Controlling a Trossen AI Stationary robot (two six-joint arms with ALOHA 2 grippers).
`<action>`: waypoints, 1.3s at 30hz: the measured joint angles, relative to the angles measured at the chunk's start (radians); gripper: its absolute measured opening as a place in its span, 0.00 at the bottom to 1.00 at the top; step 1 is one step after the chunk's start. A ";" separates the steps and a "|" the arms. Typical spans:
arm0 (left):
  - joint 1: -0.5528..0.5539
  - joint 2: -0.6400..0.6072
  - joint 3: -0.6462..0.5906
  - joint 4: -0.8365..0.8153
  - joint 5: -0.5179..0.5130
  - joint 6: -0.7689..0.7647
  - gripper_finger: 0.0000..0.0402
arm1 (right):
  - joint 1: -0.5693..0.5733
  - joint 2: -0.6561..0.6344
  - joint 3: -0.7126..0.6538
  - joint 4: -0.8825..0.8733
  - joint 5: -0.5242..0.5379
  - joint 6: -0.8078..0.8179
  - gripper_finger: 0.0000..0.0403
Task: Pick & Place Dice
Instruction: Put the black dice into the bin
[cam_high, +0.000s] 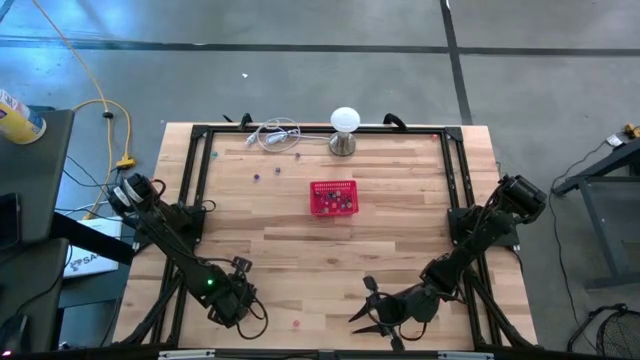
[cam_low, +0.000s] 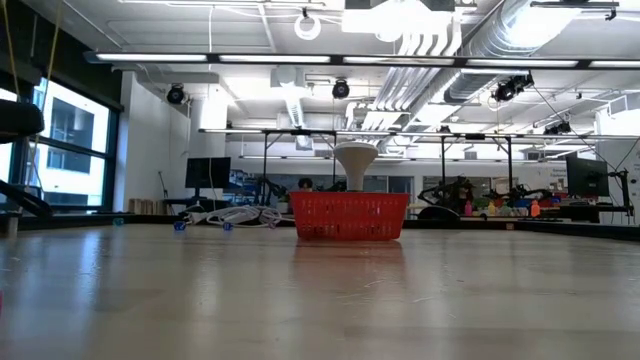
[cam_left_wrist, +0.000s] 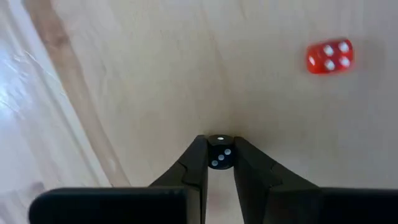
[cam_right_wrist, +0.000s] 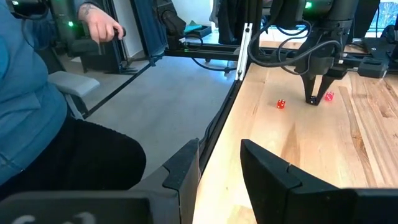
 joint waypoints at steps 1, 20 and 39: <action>0.004 0.000 0.000 0.008 -0.013 0.001 0.11 | 0.000 0.000 0.000 0.000 0.000 0.000 0.27; 0.635 -0.065 0.064 0.477 -0.066 0.914 0.11 | -0.043 0.000 0.000 0.008 0.000 0.043 0.27; 1.035 -0.013 0.064 0.710 0.141 0.782 0.17 | -0.059 0.000 0.000 -0.032 -0.003 0.078 0.27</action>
